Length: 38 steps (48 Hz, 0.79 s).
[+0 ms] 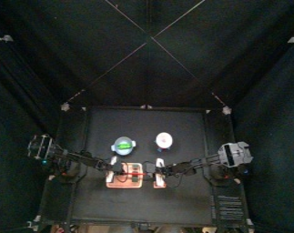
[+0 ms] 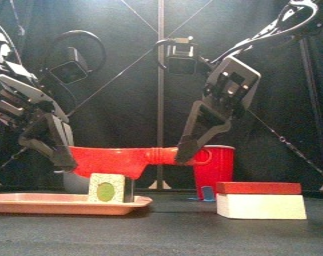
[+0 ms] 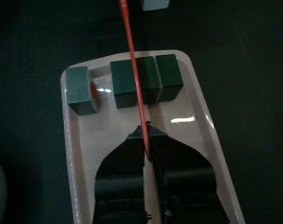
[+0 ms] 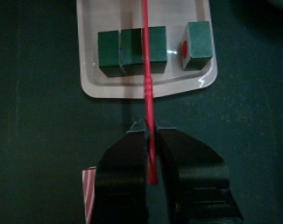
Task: Cut sushi roll
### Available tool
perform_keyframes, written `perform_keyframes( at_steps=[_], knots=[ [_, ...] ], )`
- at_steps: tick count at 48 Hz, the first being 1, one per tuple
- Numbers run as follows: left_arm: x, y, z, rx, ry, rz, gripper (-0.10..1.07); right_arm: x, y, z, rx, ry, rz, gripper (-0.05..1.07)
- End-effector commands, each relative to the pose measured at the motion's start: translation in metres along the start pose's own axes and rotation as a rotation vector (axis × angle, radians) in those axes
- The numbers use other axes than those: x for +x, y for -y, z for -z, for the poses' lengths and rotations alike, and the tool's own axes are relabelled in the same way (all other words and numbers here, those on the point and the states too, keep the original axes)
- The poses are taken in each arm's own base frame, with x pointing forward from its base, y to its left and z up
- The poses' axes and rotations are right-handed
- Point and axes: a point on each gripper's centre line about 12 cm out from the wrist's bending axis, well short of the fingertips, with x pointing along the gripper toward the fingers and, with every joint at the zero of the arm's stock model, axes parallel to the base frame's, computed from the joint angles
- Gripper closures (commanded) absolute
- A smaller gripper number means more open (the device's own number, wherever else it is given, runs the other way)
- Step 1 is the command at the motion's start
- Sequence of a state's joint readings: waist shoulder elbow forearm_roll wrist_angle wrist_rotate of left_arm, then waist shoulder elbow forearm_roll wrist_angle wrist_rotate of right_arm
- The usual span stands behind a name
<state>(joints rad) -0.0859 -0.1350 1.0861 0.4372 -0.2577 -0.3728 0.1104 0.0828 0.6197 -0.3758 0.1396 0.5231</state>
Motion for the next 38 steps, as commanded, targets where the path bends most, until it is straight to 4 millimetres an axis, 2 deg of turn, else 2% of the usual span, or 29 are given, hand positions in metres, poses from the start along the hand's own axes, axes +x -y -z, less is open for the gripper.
perform_keyframes(
  at_steps=[1, 27, 38],
  knots=[
    [0.001, 0.000, -0.003, 0.007, 0.003, 0.001, 0.64, -0.005, 0.000, -0.008, 0.002, 0.022, -0.001, 0.61],
    [0.012, -0.001, 0.011, -0.007, -0.060, 0.000, 0.64, 0.014, 0.000, -0.001, 0.023, -0.021, 0.003, 0.61],
    [0.020, -0.002, 0.012, -0.007, -0.080, 0.001, 0.64, 0.024, 0.001, 0.009, 0.030, -0.060, 0.011, 0.61]
  ],
)
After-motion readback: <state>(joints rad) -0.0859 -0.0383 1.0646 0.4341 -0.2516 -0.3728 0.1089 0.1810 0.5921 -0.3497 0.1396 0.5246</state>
